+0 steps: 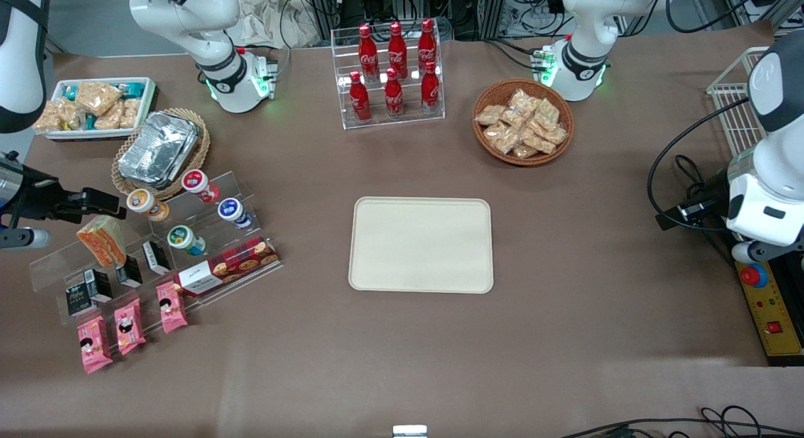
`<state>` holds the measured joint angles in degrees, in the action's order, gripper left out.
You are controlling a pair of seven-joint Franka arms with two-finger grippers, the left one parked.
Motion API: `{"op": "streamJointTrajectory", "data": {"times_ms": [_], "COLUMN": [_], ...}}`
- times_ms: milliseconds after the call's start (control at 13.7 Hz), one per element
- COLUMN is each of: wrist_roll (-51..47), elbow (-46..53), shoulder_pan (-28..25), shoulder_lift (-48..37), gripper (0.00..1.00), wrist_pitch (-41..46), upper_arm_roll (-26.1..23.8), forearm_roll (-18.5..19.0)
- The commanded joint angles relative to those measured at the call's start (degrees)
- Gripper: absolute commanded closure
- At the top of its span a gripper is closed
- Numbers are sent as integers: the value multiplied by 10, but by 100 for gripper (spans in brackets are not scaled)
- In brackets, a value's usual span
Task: Place sandwich on tray
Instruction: 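Move the right gripper down toward the wrapped sandwich on the acrylic rack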
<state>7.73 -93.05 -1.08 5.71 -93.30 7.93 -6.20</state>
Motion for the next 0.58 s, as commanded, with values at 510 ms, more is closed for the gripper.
{"op": "streamJointTrajectory", "data": {"times_ms": [510], "wrist_roll": [-8], "elbow": [17], "shoulder_pan": [6], "shoulder_lift": [-2], "gripper": [2], "wrist_pitch": [12], "upper_arm_roll": [4], "forearm_roll": [3]}}
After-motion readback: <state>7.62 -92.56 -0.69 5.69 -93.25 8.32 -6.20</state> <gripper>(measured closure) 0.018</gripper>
